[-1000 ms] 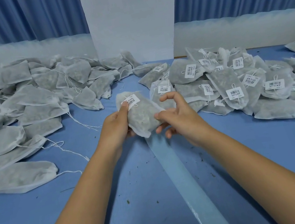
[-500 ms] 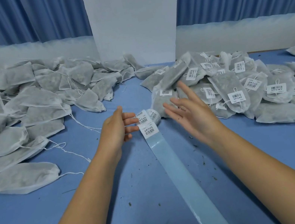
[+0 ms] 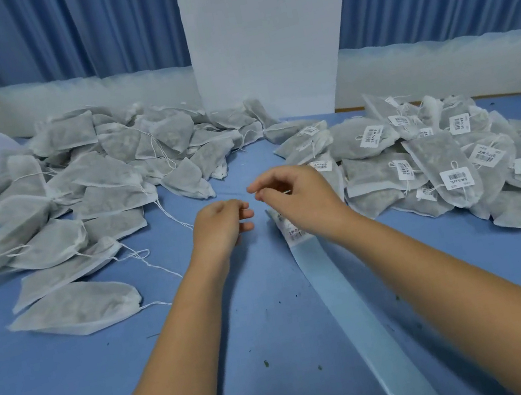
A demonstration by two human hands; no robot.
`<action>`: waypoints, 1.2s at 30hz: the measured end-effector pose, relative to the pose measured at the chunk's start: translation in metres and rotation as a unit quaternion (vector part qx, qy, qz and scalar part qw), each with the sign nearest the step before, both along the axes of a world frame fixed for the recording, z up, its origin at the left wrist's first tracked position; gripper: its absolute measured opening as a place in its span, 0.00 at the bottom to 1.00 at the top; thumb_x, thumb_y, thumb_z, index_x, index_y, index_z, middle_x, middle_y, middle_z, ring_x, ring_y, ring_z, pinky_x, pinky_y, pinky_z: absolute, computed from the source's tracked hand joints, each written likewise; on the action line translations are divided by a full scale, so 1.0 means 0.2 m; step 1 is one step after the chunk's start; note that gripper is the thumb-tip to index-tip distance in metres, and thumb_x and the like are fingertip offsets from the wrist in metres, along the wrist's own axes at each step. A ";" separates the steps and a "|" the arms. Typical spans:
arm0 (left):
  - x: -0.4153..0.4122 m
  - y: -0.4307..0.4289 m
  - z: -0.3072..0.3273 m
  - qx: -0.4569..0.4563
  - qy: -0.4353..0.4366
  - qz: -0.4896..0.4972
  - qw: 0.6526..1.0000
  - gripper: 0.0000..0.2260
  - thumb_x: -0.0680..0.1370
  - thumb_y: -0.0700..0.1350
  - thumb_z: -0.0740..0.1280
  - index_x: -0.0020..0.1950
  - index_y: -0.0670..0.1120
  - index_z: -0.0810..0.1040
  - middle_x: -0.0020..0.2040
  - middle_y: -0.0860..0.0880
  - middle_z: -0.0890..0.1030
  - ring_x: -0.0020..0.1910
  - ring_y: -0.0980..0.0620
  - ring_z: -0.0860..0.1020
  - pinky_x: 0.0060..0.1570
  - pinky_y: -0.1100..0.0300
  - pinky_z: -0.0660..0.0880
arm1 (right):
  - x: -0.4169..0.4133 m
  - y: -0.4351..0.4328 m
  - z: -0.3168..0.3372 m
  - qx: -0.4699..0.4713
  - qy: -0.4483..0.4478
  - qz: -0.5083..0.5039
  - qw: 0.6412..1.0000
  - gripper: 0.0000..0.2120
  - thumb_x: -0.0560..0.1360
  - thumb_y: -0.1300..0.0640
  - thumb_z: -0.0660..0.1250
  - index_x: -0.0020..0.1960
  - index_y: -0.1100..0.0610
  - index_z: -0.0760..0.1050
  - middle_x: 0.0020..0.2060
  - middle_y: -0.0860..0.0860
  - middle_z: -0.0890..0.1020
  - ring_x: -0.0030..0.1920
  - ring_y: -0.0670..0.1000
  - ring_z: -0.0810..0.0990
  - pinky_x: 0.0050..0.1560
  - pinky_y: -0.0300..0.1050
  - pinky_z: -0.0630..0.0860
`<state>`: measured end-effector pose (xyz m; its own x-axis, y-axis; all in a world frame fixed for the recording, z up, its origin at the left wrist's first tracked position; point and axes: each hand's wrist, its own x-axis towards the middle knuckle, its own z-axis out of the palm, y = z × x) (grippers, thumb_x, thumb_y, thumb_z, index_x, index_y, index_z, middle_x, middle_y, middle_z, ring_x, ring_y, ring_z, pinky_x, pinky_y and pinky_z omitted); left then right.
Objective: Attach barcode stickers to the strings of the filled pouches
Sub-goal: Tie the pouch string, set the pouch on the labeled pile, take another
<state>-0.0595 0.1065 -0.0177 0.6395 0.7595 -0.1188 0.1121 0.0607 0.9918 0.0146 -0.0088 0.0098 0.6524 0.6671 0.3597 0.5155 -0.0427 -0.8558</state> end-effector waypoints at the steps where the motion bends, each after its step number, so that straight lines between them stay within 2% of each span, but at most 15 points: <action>1: -0.01 0.03 0.01 -0.014 -0.005 0.017 1.000 0.08 0.79 0.42 0.62 0.44 0.46 0.80 0.39 0.50 0.85 0.25 0.61 0.79 0.20 0.69 0.65 | -0.02 0.07 0.01 -0.021 -0.010 0.008 1.000 0.09 0.75 0.68 0.66 0.46 0.58 0.83 0.39 0.48 0.84 0.37 0.38 0.79 0.41 0.27 0.71; 3: -0.04 0.11 0.02 -0.065 -0.025 0.055 0.996 0.09 0.78 0.40 0.62 0.41 0.46 0.79 0.32 0.51 0.83 0.23 0.59 0.77 0.20 0.69 0.63 | -0.06 0.22 0.02 -0.065 0.000 0.043 0.997 0.10 0.74 0.69 0.64 0.47 0.60 0.82 0.40 0.52 0.85 0.39 0.46 0.84 0.43 0.29 0.75; 5: -0.07 0.19 0.01 -0.132 -0.060 0.096 0.985 0.09 0.79 0.38 0.59 0.42 0.44 0.77 0.33 0.48 0.81 0.21 0.57 0.74 0.21 0.67 0.65 | -0.09 0.37 0.02 -0.124 -0.020 0.065 0.990 0.10 0.74 0.68 0.63 0.47 0.60 0.82 0.42 0.53 0.86 0.44 0.50 0.85 0.51 0.35 0.77; 9: -0.14 0.32 -0.02 -0.262 -0.116 0.196 0.938 0.08 0.80 0.40 0.60 0.42 0.44 0.73 0.42 0.49 0.76 0.36 0.54 0.77 0.35 0.63 0.74 | -0.10 0.65 -0.02 -0.197 -0.088 0.038 0.976 0.11 0.74 0.67 0.63 0.51 0.68 0.82 0.51 0.61 0.84 0.54 0.56 0.81 0.56 0.46 0.75; 11: -0.15 0.36 -0.03 -0.302 -0.134 0.215 0.919 0.07 0.80 0.40 0.60 0.43 0.44 0.73 0.43 0.50 0.74 0.42 0.52 0.77 0.41 0.61 0.75 | -0.10 0.76 -0.07 -0.229 -0.094 0.027 0.969 0.11 0.74 0.68 0.61 0.48 0.70 0.81 0.48 0.64 0.83 0.49 0.59 0.81 0.53 0.52 0.76; 13: -0.16 0.37 -0.03 -0.335 -0.151 0.219 0.904 0.05 0.81 0.39 0.59 0.49 0.42 0.73 0.43 0.50 0.74 0.49 0.50 0.77 0.48 0.59 0.74 | -0.08 0.85 -0.11 -0.242 -0.096 0.010 0.966 0.10 0.74 0.67 0.62 0.41 0.67 0.81 0.40 0.62 0.82 0.43 0.59 0.78 0.47 0.50 0.76; 15: -0.16 0.38 -0.02 -0.362 -0.170 0.215 0.891 0.05 0.81 0.39 0.59 0.48 0.41 0.73 0.42 0.49 0.73 0.50 0.50 0.76 0.52 0.59 0.74 | -0.07 0.93 -0.14 -0.221 -0.095 -0.011 0.971 0.08 0.75 0.65 0.65 0.46 0.66 0.82 0.46 0.60 0.84 0.49 0.58 0.80 0.50 0.48 0.77; 18: -0.15 0.38 0.00 -0.385 -0.207 0.213 0.874 0.09 0.80 0.36 0.58 0.40 0.42 0.71 0.39 0.48 0.75 0.41 0.51 0.78 0.55 0.57 0.77 | -0.07 1.04 -0.17 -0.167 -0.069 -0.035 0.983 0.07 0.75 0.59 0.70 0.50 0.61 0.82 0.51 0.55 0.83 0.53 0.54 0.80 0.48 0.41 0.72; 20: -0.14 0.39 0.00 -0.395 -0.229 0.211 0.864 0.10 0.80 0.34 0.57 0.39 0.42 0.72 0.38 0.47 0.76 0.37 0.51 0.77 0.57 0.53 0.77 | -0.08 1.11 -0.18 -0.149 -0.068 -0.039 0.986 0.06 0.74 0.57 0.70 0.50 0.58 0.82 0.51 0.54 0.83 0.53 0.53 0.80 0.49 0.41 0.71; 22: -0.14 0.40 -0.01 -0.401 -0.246 0.206 0.858 0.11 0.79 0.33 0.57 0.39 0.42 0.72 0.36 0.47 0.75 0.34 0.51 0.76 0.53 0.53 0.78 | -0.08 1.17 -0.19 -0.146 -0.073 -0.042 0.986 0.07 0.74 0.56 0.70 0.50 0.59 0.81 0.51 0.54 0.83 0.52 0.53 0.80 0.49 0.43 0.72; 24: -0.14 0.41 -0.01 -0.408 -0.253 0.208 0.852 0.11 0.80 0.34 0.56 0.39 0.42 0.71 0.34 0.47 0.74 0.32 0.51 0.75 0.43 0.56 0.77 | -0.08 1.21 -0.20 -0.151 -0.076 -0.047 0.984 0.09 0.74 0.55 0.71 0.49 0.60 0.81 0.49 0.54 0.83 0.50 0.53 0.79 0.49 0.45 0.73; 28: -0.13 0.43 -0.01 -0.412 -0.236 0.213 0.854 0.13 0.80 0.35 0.57 0.37 0.42 0.71 0.32 0.47 0.74 0.28 0.52 0.75 0.29 0.60 0.75 | -0.06 1.26 -0.22 -0.207 -0.076 -0.062 0.973 0.11 0.74 0.57 0.69 0.35 0.57 0.72 0.33 0.53 0.76 0.41 0.55 0.75 0.40 0.44 0.70; 31: -0.13 0.42 -0.02 -0.410 -0.234 0.206 0.857 0.12 0.80 0.34 0.57 0.37 0.42 0.70 0.33 0.46 0.74 0.30 0.51 0.74 0.31 0.60 0.75 | -0.05 1.26 -0.23 -0.225 -0.068 -0.074 0.969 0.05 0.75 0.59 0.68 0.41 0.59 0.77 0.42 0.56 0.82 0.47 0.57 0.79 0.46 0.45 0.76; 33: -0.13 0.41 -0.03 -0.412 -0.236 0.199 0.857 0.12 0.79 0.34 0.57 0.37 0.42 0.70 0.34 0.47 0.74 0.31 0.51 0.75 0.34 0.59 0.75 | -0.04 1.26 -0.23 -0.216 -0.057 -0.079 0.971 0.04 0.74 0.58 0.69 0.42 0.57 0.75 0.44 0.56 0.81 0.47 0.56 0.79 0.47 0.45 0.75; 36: -0.14 0.40 -0.02 -0.418 -0.232 0.201 0.855 0.12 0.79 0.34 0.58 0.36 0.43 0.70 0.32 0.48 0.74 0.28 0.53 0.74 0.30 0.62 0.74 | -0.03 1.26 -0.23 -0.205 -0.050 -0.077 0.974 0.08 0.74 0.56 0.70 0.50 0.60 0.78 0.47 0.55 0.81 0.50 0.55 0.79 0.50 0.46 0.75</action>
<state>-0.0866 0.1862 -0.0225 0.4716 0.7028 -0.5326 -0.4784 0.7112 0.5150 0.0090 0.2441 -0.0368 0.7311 0.6655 0.1506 0.5564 -0.4537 -0.6961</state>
